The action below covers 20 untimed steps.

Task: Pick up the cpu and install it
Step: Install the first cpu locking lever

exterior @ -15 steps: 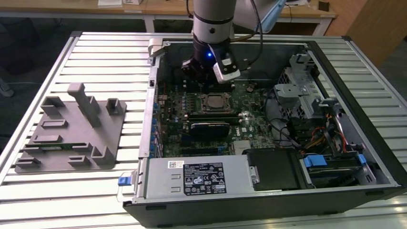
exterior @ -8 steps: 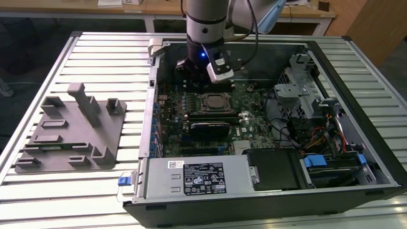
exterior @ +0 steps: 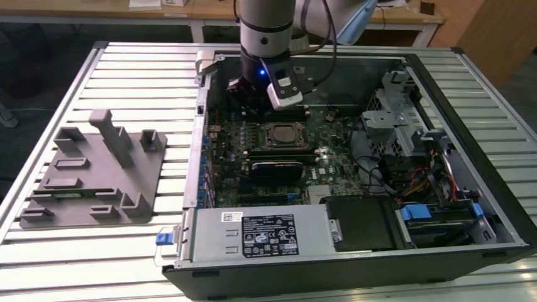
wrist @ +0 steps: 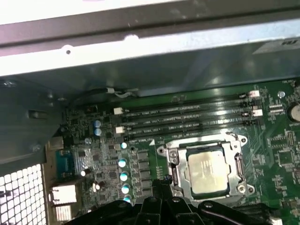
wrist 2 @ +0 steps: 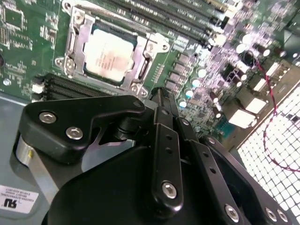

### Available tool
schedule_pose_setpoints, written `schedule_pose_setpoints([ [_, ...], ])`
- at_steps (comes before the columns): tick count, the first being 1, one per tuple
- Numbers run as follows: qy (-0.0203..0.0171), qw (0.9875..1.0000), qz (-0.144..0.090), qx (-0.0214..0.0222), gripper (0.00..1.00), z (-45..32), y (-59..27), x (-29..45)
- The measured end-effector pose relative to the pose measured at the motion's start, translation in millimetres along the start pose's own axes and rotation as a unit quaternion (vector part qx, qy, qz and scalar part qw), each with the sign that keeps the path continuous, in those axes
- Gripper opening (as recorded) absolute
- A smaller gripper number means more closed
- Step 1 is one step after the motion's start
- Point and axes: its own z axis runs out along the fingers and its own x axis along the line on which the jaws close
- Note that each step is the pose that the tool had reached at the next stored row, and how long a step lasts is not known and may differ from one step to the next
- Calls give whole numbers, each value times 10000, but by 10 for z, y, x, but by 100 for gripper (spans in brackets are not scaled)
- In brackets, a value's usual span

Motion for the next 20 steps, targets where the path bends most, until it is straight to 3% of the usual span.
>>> schedule_pose_setpoints([
  [4,23,9999,0,-160,11,0,-5,22],
  [10,72,9987,-2,-497,11,-1,-14,44],
  [18,138,9954,-4,-948,11,-1,-24,59],
  [20,150,9945,-4,-1034,11,-1,-26,59],
])
